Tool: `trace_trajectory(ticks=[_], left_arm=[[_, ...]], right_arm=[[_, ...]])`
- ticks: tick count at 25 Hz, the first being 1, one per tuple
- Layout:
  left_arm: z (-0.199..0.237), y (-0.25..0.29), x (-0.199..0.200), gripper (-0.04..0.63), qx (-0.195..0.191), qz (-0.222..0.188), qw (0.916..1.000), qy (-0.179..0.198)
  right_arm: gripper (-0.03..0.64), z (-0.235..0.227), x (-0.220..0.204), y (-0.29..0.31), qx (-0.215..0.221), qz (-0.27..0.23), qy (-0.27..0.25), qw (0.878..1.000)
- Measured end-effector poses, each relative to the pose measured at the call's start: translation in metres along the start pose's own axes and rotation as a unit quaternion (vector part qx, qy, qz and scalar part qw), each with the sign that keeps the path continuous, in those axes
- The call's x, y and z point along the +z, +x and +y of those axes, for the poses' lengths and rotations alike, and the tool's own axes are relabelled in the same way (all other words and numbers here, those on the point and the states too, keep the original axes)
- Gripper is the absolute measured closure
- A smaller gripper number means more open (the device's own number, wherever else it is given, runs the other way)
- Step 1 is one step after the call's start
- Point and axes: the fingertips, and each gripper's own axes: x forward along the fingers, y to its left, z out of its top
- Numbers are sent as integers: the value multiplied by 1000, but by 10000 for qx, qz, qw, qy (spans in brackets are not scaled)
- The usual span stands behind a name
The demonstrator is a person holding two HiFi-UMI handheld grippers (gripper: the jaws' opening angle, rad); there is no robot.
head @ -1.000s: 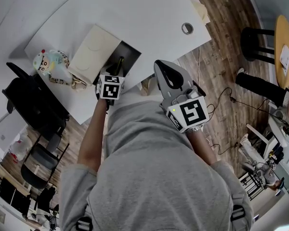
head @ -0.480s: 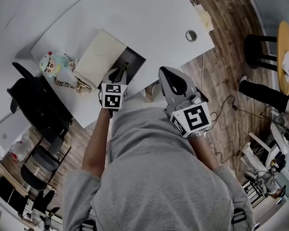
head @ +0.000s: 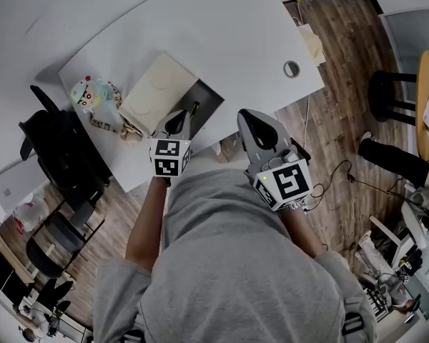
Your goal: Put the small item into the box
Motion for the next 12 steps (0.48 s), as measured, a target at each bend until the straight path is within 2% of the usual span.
trace_trajectory(ticks=[4, 12], left_arm=[[-11, -14, 20, 593, 77, -352, 9993, 18], [-48, -43, 60, 593, 357, -987, 9943, -211]], right_arm=[[601, -3, 1, -2, 133, -20, 4, 9999], [601, -15, 2, -21, 535, -39, -100, 9985]])
